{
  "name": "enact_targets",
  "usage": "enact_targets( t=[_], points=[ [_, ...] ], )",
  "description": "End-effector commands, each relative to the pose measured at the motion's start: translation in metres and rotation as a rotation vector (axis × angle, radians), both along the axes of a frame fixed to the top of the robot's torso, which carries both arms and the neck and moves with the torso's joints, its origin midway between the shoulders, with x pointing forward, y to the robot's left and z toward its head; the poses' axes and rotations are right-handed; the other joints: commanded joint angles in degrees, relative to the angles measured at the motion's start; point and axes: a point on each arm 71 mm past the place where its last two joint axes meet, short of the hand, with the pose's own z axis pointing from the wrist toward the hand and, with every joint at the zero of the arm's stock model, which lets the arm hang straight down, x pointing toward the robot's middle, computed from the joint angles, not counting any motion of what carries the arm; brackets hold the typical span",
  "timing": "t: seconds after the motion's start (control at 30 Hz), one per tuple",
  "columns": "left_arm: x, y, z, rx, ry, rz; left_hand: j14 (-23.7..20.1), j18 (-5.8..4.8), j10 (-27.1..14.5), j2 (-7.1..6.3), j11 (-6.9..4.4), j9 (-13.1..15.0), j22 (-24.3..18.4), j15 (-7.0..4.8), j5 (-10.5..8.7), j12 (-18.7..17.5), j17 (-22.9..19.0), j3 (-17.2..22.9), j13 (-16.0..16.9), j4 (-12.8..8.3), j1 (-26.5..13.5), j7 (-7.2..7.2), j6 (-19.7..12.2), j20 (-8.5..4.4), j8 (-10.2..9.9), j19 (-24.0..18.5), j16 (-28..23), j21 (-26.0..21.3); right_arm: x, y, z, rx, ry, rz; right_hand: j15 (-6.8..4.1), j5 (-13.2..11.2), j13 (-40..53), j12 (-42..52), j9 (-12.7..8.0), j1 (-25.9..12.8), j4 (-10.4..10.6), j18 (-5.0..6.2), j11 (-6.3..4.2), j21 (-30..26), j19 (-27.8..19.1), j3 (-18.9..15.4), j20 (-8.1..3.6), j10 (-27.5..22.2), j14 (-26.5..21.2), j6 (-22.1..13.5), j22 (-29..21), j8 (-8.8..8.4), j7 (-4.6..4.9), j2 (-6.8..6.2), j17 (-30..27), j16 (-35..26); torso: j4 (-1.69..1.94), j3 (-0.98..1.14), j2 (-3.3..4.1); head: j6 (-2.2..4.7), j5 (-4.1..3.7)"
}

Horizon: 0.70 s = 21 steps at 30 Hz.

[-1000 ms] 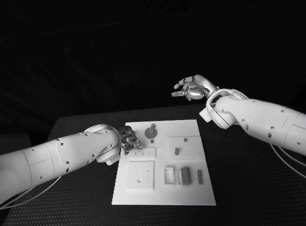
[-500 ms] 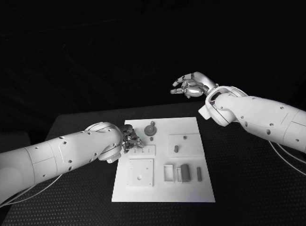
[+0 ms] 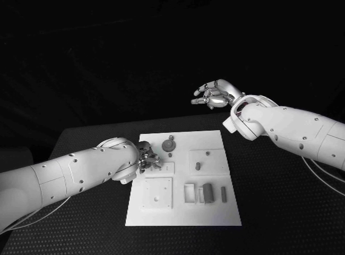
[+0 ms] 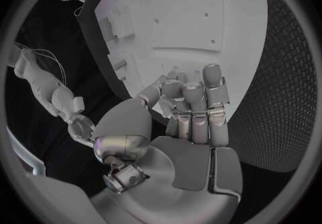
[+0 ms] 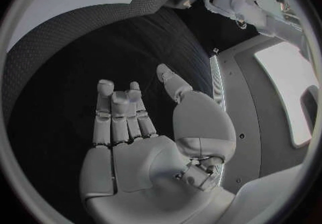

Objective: Assemble the parts on the task board

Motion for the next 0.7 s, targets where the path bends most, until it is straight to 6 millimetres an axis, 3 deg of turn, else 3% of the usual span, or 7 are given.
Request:
enact_targets(
  t=[0.03, 0.27, 0.7],
  points=[
    [-0.0013, -0.0023, -0.0016, 0.009, 0.013, -0.011, -0.53, 0.78, -0.59, 0.29, -1.08, 0.49, 0.18, -0.16, 0.22, 0.37, -0.86, 0.81, -0.28, -0.11, -0.7, -3.95, 5.49, -0.55, -0.04, 0.16, 0.6, -0.31, -0.0003, 0.0019, -0.0004, -0.001, 0.007, 0.016, -0.11, -0.09, -0.07, -0.34, -0.08, 0.17, -0.2, 0.69, -0.06, -0.37, -0.34, -0.16, 0.2, -0.52, -0.42, 0.0, 0.26, -0.01, 0.23, 0.56, -0.1, -0.15, 0.03, -0.01, 0.01, -0.13, -0.1],
    [-0.002, -0.0036, -0.0034, 0.008, 0.014, -0.012, -1.06, 0.57, -0.58, 1.16, -1.24, 1.42, 0.72, -0.12, 0.47, 0.74, -3.3, 2.44, -1.04, -0.25, -2.6, -4.12, 5.99, -0.72, -0.2, 0.29, 2.4, -0.66, -0.0002, 0.002, -0.0004, -0.001, 0.007, 0.017, -0.11, -0.09, -0.09, -0.34, -0.08, 0.15, -0.21, 0.69, -0.06, -0.38, -0.34, -0.17, 0.2, -0.53, -0.42, -0.01, 0.26, -0.01, 0.23, 0.59, -0.12, -0.15, 0.02, -0.01, -0.01, -0.16, -0.14],
    [-0.0039, -0.0067, -0.0057, 0.007, 0.009, -0.014, -1.74, 0.42, -0.71, 1.09, -1.26, 2.3, 1.25, -0.27, 0.39, 1.23, -5.9, 3.81, -1.75, -0.37, -3.65, -4.13, 6.06, -0.92, -0.69, 0.51, 4.29, -0.95, -0.0003, 0.0015, -0.0004, -0.001, 0.007, 0.016, -0.11, -0.11, -0.13, -0.33, -0.1, 0.07, -0.19, 0.69, -0.06, -0.39, -0.34, -0.2, 0.22, -0.53, -0.43, -0.01, 0.27, -0.01, 0.23, 0.63, -0.14, -0.14, 0.04, -0.01, -0.01, -0.27, -0.34]
  ],
)
